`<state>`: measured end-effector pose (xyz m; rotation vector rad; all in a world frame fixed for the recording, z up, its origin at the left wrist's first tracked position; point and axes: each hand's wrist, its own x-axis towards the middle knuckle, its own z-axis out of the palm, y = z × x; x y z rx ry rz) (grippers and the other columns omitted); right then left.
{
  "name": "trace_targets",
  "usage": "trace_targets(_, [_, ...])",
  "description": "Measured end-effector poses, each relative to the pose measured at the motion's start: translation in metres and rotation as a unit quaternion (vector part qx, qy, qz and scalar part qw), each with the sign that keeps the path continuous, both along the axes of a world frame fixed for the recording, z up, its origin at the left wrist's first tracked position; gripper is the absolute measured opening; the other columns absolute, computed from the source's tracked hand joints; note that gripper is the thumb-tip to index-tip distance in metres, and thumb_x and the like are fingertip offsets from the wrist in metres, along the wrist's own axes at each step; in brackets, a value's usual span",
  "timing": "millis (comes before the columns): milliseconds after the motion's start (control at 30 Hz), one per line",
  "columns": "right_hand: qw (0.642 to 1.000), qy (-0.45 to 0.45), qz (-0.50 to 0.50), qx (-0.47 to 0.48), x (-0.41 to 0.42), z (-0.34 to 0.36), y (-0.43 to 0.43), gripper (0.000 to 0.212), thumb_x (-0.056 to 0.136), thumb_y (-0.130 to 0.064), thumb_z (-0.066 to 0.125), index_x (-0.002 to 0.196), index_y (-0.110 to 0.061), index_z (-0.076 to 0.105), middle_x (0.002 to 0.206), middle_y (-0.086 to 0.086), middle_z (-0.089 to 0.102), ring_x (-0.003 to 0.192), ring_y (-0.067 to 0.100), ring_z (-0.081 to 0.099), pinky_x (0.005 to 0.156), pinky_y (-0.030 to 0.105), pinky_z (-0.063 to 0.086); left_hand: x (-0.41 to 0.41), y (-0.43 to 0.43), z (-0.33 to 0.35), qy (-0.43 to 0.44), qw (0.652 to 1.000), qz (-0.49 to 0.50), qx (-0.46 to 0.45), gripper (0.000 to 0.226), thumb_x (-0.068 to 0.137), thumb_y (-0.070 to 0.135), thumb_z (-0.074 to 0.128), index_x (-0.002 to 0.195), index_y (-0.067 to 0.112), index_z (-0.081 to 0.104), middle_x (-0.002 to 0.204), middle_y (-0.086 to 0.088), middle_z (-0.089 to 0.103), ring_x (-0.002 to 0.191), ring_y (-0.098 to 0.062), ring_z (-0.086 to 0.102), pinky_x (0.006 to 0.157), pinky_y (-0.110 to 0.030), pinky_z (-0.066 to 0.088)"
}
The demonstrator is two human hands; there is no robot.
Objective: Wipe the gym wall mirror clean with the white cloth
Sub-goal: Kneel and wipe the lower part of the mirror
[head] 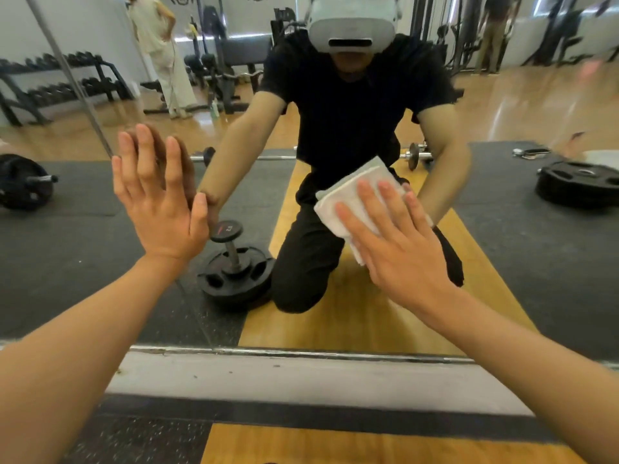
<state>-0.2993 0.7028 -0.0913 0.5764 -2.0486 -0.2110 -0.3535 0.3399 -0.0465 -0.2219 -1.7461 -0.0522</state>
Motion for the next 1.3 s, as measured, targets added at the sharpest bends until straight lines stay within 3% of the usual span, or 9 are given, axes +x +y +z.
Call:
trace_targets(100, [1.0, 0.015, 0.003, -0.024, 0.0, 0.017, -0.012, 0.059, 0.114, -0.034, 0.038, 0.168, -0.019, 0.02, 0.174, 0.015, 0.002, 0.162, 0.036, -0.002, 0.13, 0.056, 0.012, 0.006, 0.0, 0.002, -0.026, 1.0, -0.015, 0.001, 0.067, 0.107, 0.045, 0.03, 0.164, 0.009, 0.027, 0.167, -0.033, 0.022, 0.159, -0.042, 0.009, 0.13, -0.057, 0.006])
trace_targets(333, [1.0, 0.016, -0.012, 0.002, 0.0, 0.016, -0.01, 0.06, 0.113, -0.037, 0.035, 0.168, -0.018, 0.018, 0.175, 0.016, 0.004, 0.162, 0.037, 0.001, 0.131, 0.054, 0.007, 0.039, 0.036, 0.032, -0.052, 0.994, -0.084, 0.047, 0.069, 0.092, 0.027, 0.061, 0.154, 0.007, 0.035, 0.167, -0.024, 0.022, 0.16, -0.037, 0.016, 0.13, -0.049, 0.013])
trace_targets(467, [1.0, 0.004, -0.006, -0.008, 0.003, 0.013, -0.012, 0.061, 0.112, -0.037, 0.035, 0.168, -0.021, 0.018, 0.176, 0.014, 0.007, 0.162, 0.036, 0.006, 0.13, 0.054, 0.012, 0.035, 0.073, 0.071, -0.036, 0.99, -0.128, -0.044, 0.067, 0.099, 0.032, 0.051, 0.158, 0.009, 0.032, 0.17, -0.02, 0.018, 0.162, -0.033, 0.015, 0.13, -0.055, 0.014])
trace_targets(567, [0.999, -0.012, -0.027, -0.043, 0.006, 0.027, -0.021, 0.062, 0.112, -0.039, 0.037, 0.169, -0.023, 0.017, 0.176, 0.014, 0.005, 0.162, 0.036, 0.007, 0.128, 0.055, 0.017, 0.023, 0.091, 0.084, -0.03, 0.994, -0.08, -0.065, 0.065, 0.104, 0.035, 0.041, 0.163, 0.009, 0.033, 0.174, -0.016, 0.013, 0.163, -0.032, 0.013, 0.13, -0.056, 0.014])
trace_targets(867, [0.991, 0.096, 0.013, -0.092, -0.021, 0.227, -0.082, 0.06, 0.114, -0.046, 0.027, 0.169, -0.024, 0.014, 0.175, 0.015, 0.006, 0.162, 0.035, 0.003, 0.131, 0.054, 0.008, 0.009, 0.093, 0.076, 0.01, 0.997, -0.03, -0.073, 0.067, 0.106, 0.046, 0.035, 0.164, 0.011, 0.032, 0.176, -0.014, 0.012, 0.164, -0.03, 0.008, 0.131, -0.053, 0.011])
trace_targets(1000, [0.992, 0.122, 0.016, 0.04, -0.023, 0.227, -0.023, 0.06, 0.114, -0.047, 0.029, 0.169, -0.025, 0.018, 0.174, 0.016, 0.013, 0.162, 0.035, 0.01, 0.131, 0.053, 0.014, 0.008, 0.092, 0.077, 0.012, 0.997, -0.034, -0.073, 0.065, 0.109, 0.047, 0.029, 0.164, 0.012, 0.032, 0.175, -0.013, 0.013, 0.164, -0.029, 0.008, 0.131, -0.052, 0.01])
trace_targets(1100, [0.99, 0.123, -0.029, 0.061, -0.013, 0.241, 0.064, 0.063, 0.112, -0.048, 0.032, 0.169, -0.025, 0.017, 0.174, 0.017, 0.01, 0.162, 0.037, 0.008, 0.131, 0.052, 0.012, 0.008, 0.094, 0.076, 0.015, 0.997, -0.03, -0.064, 0.065, 0.108, 0.046, 0.029, 0.165, 0.013, 0.029, 0.174, -0.016, 0.016, 0.164, -0.029, 0.007, 0.132, -0.052, 0.009])
trace_targets(1200, [0.99, 0.117, -0.083, 0.001, 0.0, 0.238, 0.111, 0.064, 0.111, -0.046, 0.032, 0.168, -0.023, 0.015, 0.174, 0.022, 0.01, 0.161, 0.041, 0.006, 0.131, 0.052, 0.006, 0.007, 0.098, 0.074, 0.021, 0.997, -0.038, -0.061, 0.067, 0.108, 0.045, 0.03, 0.167, 0.016, 0.023, 0.174, -0.017, 0.017, 0.164, -0.031, 0.009, 0.131, -0.054, 0.011])
trace_targets(1300, [0.977, 0.127, -0.096, -0.14, -0.006, 0.232, 0.067, 0.063, 0.112, -0.041, 0.031, 0.168, -0.02, 0.011, 0.172, 0.027, 0.008, 0.159, 0.048, 0.006, 0.13, 0.058, 0.004, 0.007, 0.099, 0.075, 0.017, 0.997, -0.046, -0.059, 0.07, 0.107, 0.044, 0.032, 0.17, 0.02, 0.015, 0.176, -0.014, 0.011, 0.164, -0.031, 0.008, 0.131, -0.054, 0.01])
